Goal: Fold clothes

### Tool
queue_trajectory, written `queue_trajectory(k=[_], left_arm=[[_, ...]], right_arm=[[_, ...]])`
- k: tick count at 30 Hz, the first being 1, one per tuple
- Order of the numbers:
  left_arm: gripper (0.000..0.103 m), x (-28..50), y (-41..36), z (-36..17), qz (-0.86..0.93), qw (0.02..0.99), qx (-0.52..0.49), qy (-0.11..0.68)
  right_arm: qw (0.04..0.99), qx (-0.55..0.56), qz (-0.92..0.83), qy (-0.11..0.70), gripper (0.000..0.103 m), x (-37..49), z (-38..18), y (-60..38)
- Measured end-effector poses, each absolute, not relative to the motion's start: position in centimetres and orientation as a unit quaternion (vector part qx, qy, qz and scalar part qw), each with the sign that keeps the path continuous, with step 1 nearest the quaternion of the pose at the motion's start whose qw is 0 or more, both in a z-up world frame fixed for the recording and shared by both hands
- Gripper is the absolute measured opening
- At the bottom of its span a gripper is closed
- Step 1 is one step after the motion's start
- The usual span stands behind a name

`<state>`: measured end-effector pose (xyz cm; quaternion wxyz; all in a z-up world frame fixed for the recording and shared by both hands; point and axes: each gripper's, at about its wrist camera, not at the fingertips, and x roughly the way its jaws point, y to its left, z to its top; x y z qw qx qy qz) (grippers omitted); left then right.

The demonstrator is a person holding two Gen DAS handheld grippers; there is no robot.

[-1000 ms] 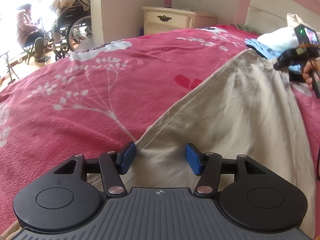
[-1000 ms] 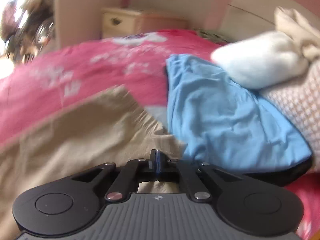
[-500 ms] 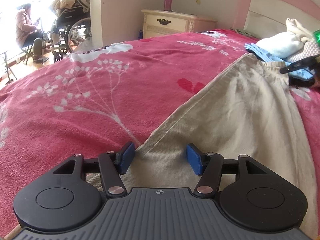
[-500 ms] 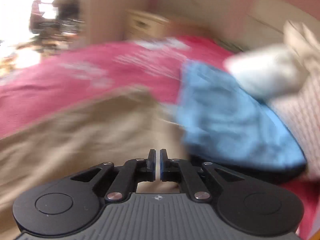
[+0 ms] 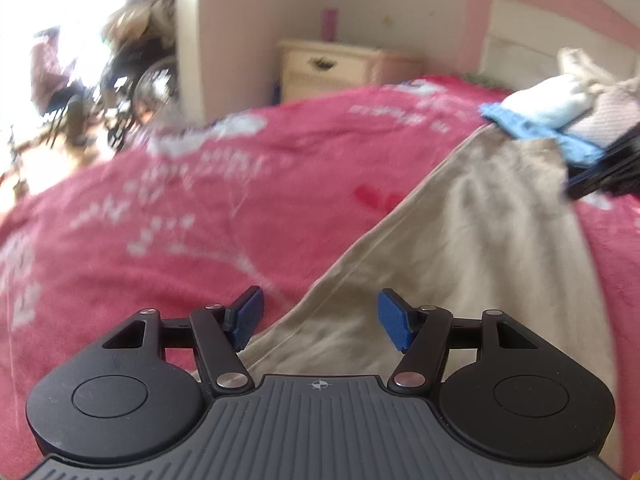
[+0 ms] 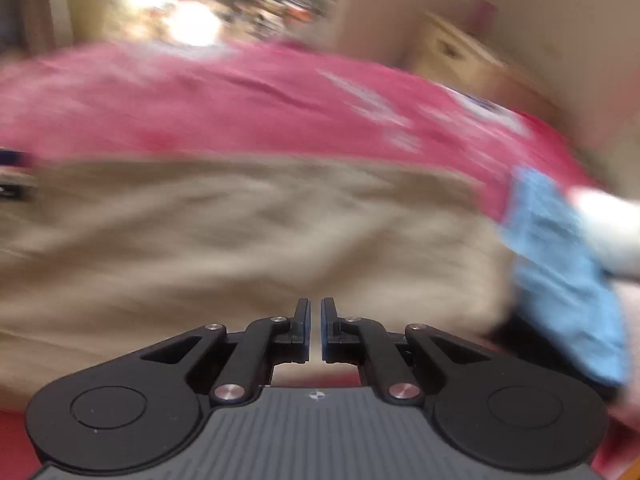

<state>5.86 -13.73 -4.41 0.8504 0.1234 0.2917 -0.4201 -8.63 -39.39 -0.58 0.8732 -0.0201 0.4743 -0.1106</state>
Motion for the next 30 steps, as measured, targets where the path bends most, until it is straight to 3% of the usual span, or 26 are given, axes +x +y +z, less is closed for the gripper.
queue_trajectory(k=[4,8,13,17,19,22,26,30], left_arm=[[0.064,2.1,-15.5,-4.6,-0.472,0.813,0.171,0.295],[0.065,-0.4,-16.5,-6.9,-0.470,0.796,0.231,0.304],[0.067,1.4,-16.9,-6.7,-0.453,0.805,0.217,0.316],[0.071,4.3,-15.0,-6.7,-0.412,0.829,0.215,0.312],[0.077,6.2,-13.2,-6.3,-0.382,0.843,0.203,0.320],[0.075,8.2,-11.1,-5.5,-0.331,0.863,0.192,0.328],[0.072,8.3,-8.5,-3.4,-0.329,0.867,0.159,0.339],[0.072,3.9,-5.9,-2.1,-0.391,0.836,0.167,0.346]], right_arm=[[0.846,0.019,-0.045,0.531,0.010,-8.2,-3.7,-36.6],[0.836,0.008,-0.060,0.545,0.010,-9.3,-3.2,-36.6],[0.883,0.066,-0.043,0.463,0.011,-8.0,-0.6,-35.7],[0.841,0.035,-0.004,0.541,0.018,-8.5,-4.5,-32.7],[0.853,0.009,-0.008,0.522,0.018,-10.4,-4.4,-31.8],[0.839,0.013,-0.025,0.544,0.018,-9.8,-2.8,-31.8],[0.869,0.019,-0.001,0.495,0.018,-8.2,0.1,-29.6],[0.866,0.031,0.062,0.494,0.018,-6.8,-1.6,-25.5]])
